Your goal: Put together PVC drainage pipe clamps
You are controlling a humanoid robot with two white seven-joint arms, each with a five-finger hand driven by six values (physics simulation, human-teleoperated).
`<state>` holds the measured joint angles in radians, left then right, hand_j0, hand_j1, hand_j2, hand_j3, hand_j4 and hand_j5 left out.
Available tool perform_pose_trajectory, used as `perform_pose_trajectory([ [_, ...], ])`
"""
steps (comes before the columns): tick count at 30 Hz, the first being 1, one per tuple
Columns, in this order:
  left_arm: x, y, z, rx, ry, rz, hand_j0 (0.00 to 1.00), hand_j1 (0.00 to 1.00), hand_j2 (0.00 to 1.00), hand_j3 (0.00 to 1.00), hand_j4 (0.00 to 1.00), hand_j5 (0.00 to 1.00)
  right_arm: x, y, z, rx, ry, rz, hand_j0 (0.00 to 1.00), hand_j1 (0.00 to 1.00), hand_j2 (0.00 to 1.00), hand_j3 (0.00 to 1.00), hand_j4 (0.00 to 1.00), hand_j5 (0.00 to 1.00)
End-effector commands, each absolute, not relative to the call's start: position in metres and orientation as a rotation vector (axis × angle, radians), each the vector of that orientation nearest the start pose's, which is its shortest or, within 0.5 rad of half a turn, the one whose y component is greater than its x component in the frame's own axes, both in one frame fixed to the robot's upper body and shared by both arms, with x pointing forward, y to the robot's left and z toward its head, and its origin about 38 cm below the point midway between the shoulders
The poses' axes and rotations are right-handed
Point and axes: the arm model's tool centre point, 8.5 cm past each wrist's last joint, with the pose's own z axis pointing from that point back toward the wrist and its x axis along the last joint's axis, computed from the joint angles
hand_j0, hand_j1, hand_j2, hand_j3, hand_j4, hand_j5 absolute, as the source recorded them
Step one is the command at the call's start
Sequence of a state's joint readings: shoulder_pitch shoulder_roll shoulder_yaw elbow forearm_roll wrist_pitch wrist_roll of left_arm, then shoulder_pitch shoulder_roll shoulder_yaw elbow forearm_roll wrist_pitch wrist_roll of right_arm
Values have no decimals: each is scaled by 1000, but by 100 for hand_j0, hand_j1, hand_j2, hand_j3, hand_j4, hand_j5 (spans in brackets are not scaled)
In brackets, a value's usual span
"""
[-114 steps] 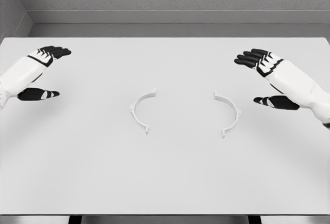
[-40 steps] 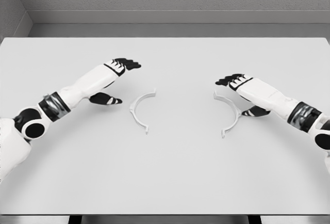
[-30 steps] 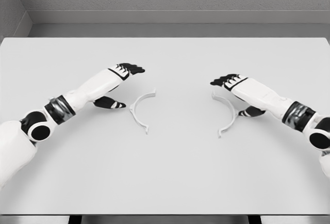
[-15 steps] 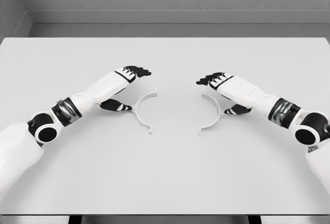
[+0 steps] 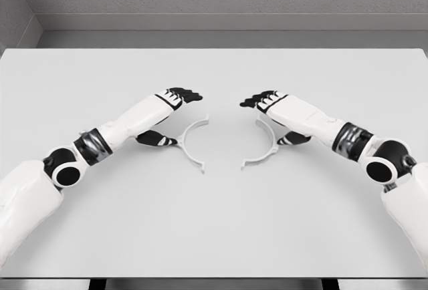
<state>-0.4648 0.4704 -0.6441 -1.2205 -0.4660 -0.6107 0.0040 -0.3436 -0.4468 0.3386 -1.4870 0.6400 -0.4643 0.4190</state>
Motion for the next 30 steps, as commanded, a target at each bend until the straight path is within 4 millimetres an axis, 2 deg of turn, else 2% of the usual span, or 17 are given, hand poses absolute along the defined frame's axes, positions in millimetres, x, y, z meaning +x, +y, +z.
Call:
perform_pose_trajectory([
  [1, 428, 206, 104, 228, -1864, -1530, 100, 100, 100, 100, 100, 100, 420, -228, 133, -388, -1580, 1727, 100, 100, 100, 100, 100, 100],
  [8, 426, 196, 103, 214, -1878, -1529, 100, 100, 100, 100, 100, 100, 426, -232, 136, -405, -1573, 1724, 100, 100, 100, 100, 100, 100],
  [12, 426, 196, 102, 213, -1878, -1529, 100, 100, 100, 100, 100, 100, 440, -241, 137, -423, -1547, 1707, 100, 100, 100, 100, 100, 100],
  [22, 424, 194, 102, 206, -1882, -1529, 100, 100, 100, 100, 100, 100, 452, -220, 123, -383, -1526, 1711, 100, 100, 100, 100, 100, 100],
  [30, 422, 181, 101, 179, -1905, -1512, 100, 100, 100, 100, 100, 100, 454, -211, 126, -375, -1543, 1711, 100, 100, 100, 100, 100, 100],
])
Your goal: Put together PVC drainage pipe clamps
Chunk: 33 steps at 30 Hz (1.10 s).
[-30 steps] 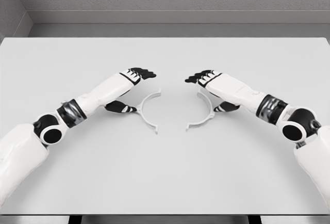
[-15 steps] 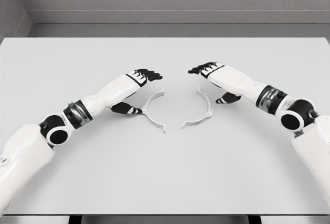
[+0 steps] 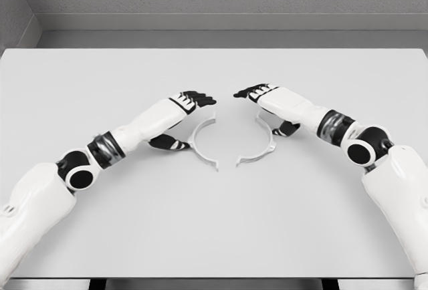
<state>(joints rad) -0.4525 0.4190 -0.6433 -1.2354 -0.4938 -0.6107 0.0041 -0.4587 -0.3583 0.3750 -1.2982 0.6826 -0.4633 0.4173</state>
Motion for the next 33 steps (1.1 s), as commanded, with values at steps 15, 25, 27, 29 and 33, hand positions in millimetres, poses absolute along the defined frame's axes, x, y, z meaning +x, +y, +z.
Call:
perform_pose_trajectory([
  [15, 430, 201, 106, 229, -1880, -1513, 100, 100, 100, 100, 100, 100, 459, -205, 135, -380, -1575, 1699, 100, 100, 100, 100, 100, 100],
  [25, 428, 194, 104, 214, -1884, -1516, 100, 100, 100, 100, 100, 100, 431, -246, 159, -484, -1616, 1692, 100, 100, 100, 100, 100, 100],
  [27, 428, 194, 104, 213, -1888, -1512, 100, 100, 100, 100, 100, 100, 424, -251, 162, -501, -1617, 1712, 100, 100, 100, 100, 100, 100],
  [29, 428, 195, 106, 212, -1892, -1504, 100, 100, 100, 100, 100, 100, 419, -255, 165, -512, -1627, 1698, 100, 100, 100, 100, 100, 100],
  [33, 428, 193, 108, 210, -1902, -1505, 100, 100, 100, 100, 100, 100, 410, -251, 152, -479, -1611, 1715, 100, 100, 100, 100, 100, 100],
])
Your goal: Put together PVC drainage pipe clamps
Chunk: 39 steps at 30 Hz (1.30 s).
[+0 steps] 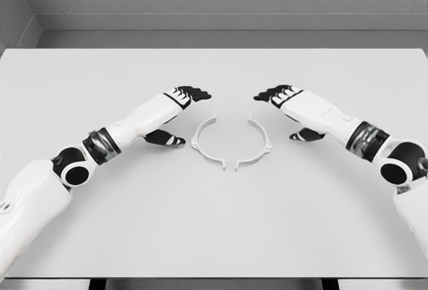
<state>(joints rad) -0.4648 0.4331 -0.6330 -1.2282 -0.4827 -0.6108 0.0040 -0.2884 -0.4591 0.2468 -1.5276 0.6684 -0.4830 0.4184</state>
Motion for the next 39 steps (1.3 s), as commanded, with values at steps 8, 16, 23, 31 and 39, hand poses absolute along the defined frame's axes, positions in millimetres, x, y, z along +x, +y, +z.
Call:
perform_pose_trajectory([
  [8, 427, 185, 107, 198, -1908, -1511, 100, 100, 100, 100, 100, 100, 405, -237, 143, -436, -1607, 1743, 100, 100, 100, 100, 100, 100],
  [16, 428, 186, 107, 197, -1910, -1504, 100, 100, 100, 100, 100, 100, 401, -220, 135, -393, -1608, 1766, 100, 100, 100, 100, 100, 100],
  [23, 429, 191, 109, 207, -1908, -1497, 100, 100, 100, 100, 100, 100, 402, -208, 133, -364, -1610, 1773, 100, 100, 100, 100, 100, 100],
  [31, 429, 193, 109, 210, -1905, -1496, 100, 100, 100, 100, 100, 100, 411, -217, 143, -395, -1610, 1759, 100, 100, 100, 100, 100, 100],
  [39, 428, 188, 108, 199, -1909, -1503, 100, 100, 100, 100, 100, 100, 380, -335, 209, -681, -1754, 1524, 100, 100, 100, 100, 100, 100],
])
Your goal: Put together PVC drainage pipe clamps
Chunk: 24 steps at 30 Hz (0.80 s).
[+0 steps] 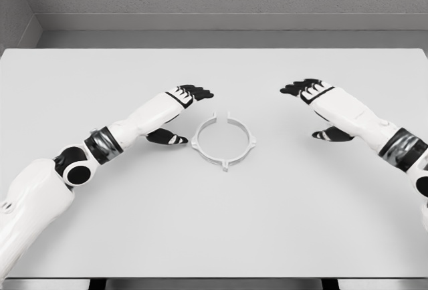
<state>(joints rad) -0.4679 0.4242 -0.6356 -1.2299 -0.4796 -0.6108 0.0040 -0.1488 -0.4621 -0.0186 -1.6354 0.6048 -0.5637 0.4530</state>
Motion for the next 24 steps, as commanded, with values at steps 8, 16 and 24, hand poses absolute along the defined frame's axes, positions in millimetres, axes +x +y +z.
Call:
perform_pose_trajectory([
  [8, 428, 188, 105, 201, -1898, -1510, 100, 100, 100, 100, 100, 100, 374, -367, 202, -715, -1696, 1452, 100, 100, 100, 100, 100, 100],
  [16, 427, 187, 104, 199, -1898, -1512, 100, 100, 100, 100, 100, 100, 373, -366, 201, -710, -1699, 1449, 100, 100, 100, 100, 100, 100],
  [24, 426, 180, 104, 185, -1911, -1504, 100, 100, 100, 100, 100, 100, 375, -363, 203, -712, -1711, 1448, 100, 100, 100, 100, 100, 100],
])
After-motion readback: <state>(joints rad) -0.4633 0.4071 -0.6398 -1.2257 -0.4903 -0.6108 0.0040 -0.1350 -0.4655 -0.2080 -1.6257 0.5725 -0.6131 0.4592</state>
